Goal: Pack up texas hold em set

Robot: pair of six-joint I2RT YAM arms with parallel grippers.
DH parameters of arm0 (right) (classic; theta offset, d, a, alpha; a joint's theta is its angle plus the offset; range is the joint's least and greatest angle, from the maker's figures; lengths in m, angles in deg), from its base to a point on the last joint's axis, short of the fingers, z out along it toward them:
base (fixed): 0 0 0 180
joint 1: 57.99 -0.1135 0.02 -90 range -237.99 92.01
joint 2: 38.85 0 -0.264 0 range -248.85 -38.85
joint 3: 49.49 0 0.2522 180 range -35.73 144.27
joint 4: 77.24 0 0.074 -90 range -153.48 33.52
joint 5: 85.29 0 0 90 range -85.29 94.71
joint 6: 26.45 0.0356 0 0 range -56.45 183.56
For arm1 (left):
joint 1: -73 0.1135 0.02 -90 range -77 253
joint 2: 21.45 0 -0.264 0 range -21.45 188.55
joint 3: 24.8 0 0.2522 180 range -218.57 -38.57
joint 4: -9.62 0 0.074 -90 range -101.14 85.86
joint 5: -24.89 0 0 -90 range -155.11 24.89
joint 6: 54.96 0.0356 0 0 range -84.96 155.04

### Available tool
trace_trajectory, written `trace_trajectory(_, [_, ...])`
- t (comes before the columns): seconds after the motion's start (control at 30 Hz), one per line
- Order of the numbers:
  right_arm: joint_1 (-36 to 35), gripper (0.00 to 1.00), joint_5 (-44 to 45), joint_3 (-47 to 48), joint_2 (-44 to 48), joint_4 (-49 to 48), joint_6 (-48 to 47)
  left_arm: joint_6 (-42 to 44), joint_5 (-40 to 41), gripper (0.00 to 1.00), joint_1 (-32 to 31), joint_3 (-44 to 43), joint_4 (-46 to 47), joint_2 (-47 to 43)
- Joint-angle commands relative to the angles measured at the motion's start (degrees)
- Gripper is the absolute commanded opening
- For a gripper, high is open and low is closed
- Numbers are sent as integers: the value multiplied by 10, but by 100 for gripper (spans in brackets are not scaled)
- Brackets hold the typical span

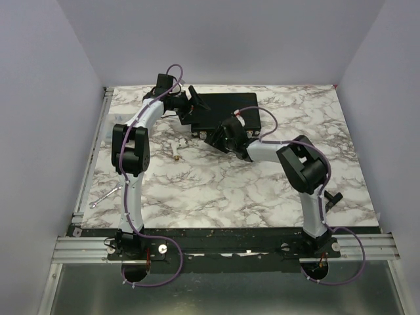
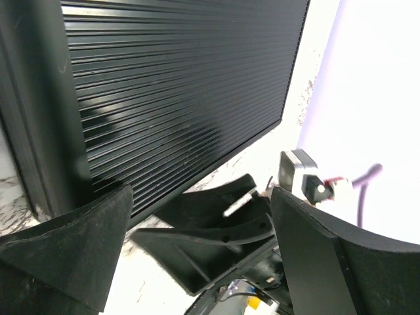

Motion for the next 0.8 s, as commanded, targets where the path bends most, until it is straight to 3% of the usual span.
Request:
trace_trajectory(0.0, [10,57,78,-105,95,81,-130,57,60,87,-3,7,-50,-61])
trace_trajectory(0.17, [10,66,128,-206,289,133,-216,81,62,87,-27,42,-36,-156])
trace_trajectory(0.37, [10,80,231,-273,504,260,-249,138,77,87,-77,65,-44,-289])
trace_trajectory(0.57, [10,86,305,-235,682,396,-271,188,94,88,-99,198,-16,-487])
trace_trajectory(0.77, [10,93,361,-156,774,460,-320,204,137,94,-105,372,47,-730])
